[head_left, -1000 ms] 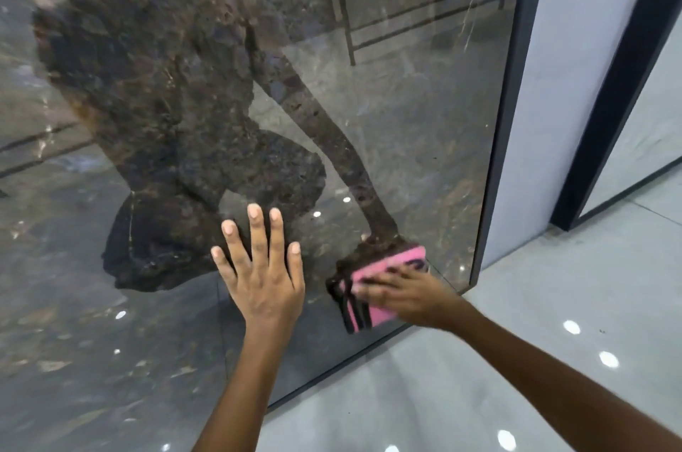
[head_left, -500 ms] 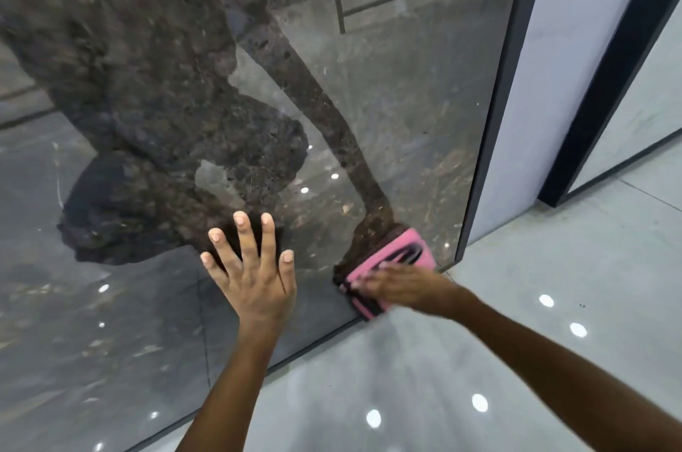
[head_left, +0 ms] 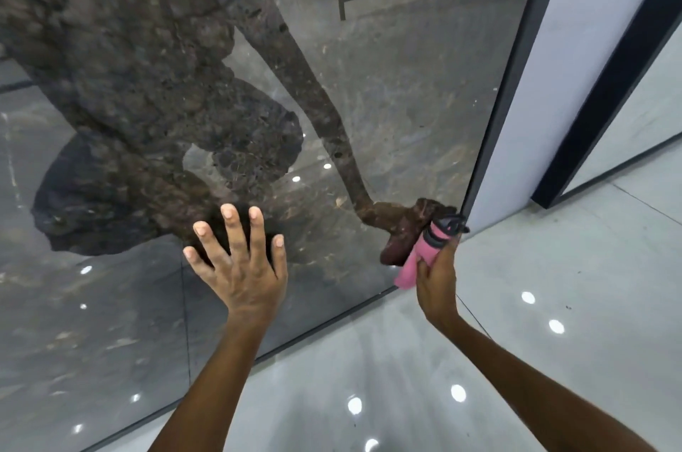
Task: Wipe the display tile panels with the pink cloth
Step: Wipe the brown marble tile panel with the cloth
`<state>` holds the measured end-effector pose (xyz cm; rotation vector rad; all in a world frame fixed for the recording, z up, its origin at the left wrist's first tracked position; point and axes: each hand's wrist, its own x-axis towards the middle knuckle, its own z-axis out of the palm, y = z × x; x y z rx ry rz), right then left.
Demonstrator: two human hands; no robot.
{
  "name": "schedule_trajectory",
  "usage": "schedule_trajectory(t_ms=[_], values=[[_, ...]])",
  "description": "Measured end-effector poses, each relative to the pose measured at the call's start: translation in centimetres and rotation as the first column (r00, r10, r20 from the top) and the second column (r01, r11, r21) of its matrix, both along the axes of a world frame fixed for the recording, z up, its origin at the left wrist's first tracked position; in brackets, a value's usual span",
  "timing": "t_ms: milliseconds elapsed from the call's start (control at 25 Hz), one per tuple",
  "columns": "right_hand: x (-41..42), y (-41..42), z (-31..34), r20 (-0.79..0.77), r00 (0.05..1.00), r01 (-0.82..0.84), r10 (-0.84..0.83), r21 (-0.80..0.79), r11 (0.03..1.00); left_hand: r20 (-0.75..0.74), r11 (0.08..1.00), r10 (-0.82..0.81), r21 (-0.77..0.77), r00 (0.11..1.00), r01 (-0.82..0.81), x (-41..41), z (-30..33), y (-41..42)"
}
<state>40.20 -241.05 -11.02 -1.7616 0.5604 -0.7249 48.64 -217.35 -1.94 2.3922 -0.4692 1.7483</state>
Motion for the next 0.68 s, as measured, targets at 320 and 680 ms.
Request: schedule_trajectory(t_ms=[320, 680], values=[[4.0, -6.3, 0.8, 0.206, 0.928, 0.309, -0.310, 0.037, 0.950, 0.034, 1.000, -0.001, 0.024, 0.999, 0.001, 0.1, -0.6, -0.1], [2.2, 3.5, -7.0, -0.052, 0.964, 0.263, -0.261, 0.315, 0.912, 0.040, 0.998, -0.012, 0.054, 0.999, 0.009, 0.2, -0.7, 0.2]])
